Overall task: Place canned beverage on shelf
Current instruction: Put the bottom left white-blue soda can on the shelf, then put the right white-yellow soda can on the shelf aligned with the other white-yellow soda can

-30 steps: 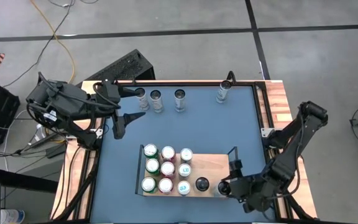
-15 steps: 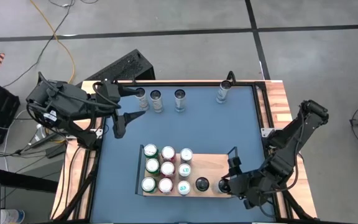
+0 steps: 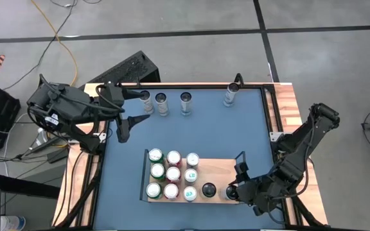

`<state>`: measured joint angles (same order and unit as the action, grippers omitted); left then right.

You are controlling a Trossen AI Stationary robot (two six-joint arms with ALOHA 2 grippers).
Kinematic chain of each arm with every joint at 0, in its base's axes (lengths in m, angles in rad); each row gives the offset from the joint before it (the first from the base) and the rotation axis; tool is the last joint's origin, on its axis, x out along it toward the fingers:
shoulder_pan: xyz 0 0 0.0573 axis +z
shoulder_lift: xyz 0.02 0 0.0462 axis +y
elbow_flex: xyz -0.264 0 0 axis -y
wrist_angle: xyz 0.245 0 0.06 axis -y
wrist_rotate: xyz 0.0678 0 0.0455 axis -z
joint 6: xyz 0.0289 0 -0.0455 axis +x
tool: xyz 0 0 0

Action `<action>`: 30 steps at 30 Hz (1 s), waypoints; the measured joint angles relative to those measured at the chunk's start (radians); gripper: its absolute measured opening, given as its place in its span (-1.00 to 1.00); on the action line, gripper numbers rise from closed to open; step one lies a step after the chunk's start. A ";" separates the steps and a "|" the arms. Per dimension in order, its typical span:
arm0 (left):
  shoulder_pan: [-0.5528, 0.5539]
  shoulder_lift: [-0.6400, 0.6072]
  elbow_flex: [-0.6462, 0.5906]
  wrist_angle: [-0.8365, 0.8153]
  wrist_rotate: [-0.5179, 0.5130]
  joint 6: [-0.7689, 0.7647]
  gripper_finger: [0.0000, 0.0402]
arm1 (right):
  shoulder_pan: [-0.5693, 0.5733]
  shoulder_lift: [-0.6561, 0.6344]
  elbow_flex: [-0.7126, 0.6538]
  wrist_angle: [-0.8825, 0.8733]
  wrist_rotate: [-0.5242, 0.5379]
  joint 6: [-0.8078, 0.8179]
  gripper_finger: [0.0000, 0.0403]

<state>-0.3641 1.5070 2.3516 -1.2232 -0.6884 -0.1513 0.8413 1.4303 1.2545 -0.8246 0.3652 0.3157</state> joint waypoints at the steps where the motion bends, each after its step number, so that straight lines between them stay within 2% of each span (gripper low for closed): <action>1: 0.000 0.000 0.000 0.000 0.000 0.001 0.53 | 0.000 0.000 0.000 -0.001 -0.001 0.000 0.24; 12: 0.000 0.000 0.000 0.000 0.000 0.000 0.53 | -0.001 0.002 -0.002 -0.019 -0.013 -0.005 0.55; 23: 0.000 0.000 0.000 0.000 0.000 -0.002 0.53 | -0.007 0.002 0.033 -0.042 -0.001 -0.006 0.57; 30: 0.000 0.000 0.000 0.000 0.000 -0.003 0.53 | -0.020 0.002 0.039 -0.043 -0.001 -0.069 0.58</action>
<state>-0.3645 1.5070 2.3516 -1.2232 -0.6880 -0.1542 0.8211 1.4322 1.2930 -0.8677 0.3641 0.2467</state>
